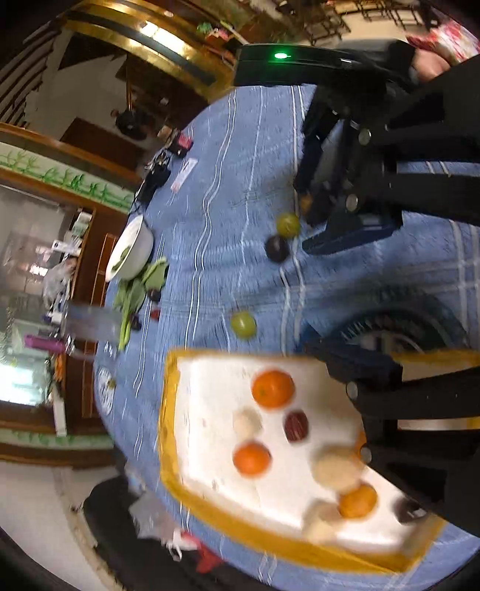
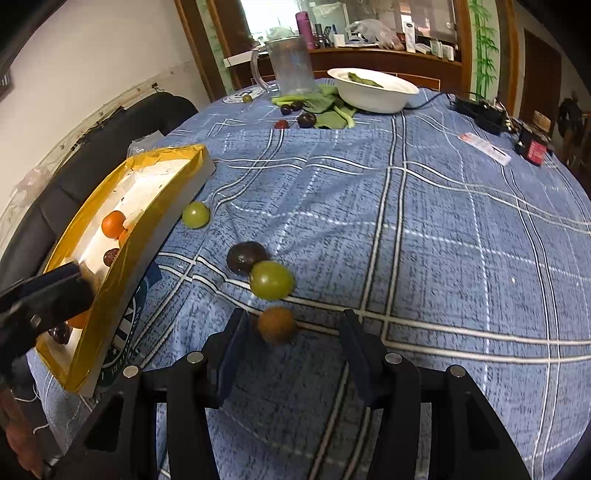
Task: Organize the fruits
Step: 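Move both open tools back toward the remaining fruits, then grasp a dark plum with the left tool while the right tool grasps a small brown fruit, then carry the plum and brown fruit into the white tray and open both tools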
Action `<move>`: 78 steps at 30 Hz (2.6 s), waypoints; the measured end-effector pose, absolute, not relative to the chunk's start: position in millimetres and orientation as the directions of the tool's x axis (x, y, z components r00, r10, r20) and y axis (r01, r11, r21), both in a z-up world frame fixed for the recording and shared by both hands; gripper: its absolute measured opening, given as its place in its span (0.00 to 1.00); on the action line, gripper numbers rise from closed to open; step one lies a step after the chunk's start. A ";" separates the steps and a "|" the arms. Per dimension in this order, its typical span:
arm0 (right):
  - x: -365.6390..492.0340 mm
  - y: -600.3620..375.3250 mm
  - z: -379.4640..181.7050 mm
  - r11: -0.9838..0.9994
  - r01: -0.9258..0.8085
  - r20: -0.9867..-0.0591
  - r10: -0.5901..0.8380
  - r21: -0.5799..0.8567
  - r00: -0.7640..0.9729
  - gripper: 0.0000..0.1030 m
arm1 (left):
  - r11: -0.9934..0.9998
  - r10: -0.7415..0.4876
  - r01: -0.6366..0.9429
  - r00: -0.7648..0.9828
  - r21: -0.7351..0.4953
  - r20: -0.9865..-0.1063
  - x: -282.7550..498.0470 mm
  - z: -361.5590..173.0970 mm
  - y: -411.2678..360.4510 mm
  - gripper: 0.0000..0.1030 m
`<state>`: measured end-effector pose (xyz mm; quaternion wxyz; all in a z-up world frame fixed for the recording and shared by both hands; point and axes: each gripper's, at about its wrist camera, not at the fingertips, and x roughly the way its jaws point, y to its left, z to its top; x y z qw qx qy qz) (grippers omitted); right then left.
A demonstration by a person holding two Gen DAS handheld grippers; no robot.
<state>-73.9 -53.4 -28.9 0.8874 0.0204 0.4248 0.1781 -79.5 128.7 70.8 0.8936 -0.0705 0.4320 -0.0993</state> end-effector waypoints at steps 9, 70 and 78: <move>-71.8 -51.6 -28.5 0.924 -0.327 -0.731 0.363 0.200 0.578 0.29 | 0.949 -0.315 0.196 0.537 -0.247 -0.783 -18.7 45.2 96.8 0.36; -84.3 -74.0 1.2 0.819 -0.330 -0.596 0.570 0.469 0.566 0.23 | 0.973 -0.136 -0.039 0.694 -0.227 -0.707 -107.7 82.4 221.1 0.19; -95.5 0.0 33.1 0.787 -0.445 -0.606 0.615 0.427 0.505 0.23 | 0.962 -0.099 -0.115 0.698 -0.248 -0.710 -128.5 72.4 259.0 0.19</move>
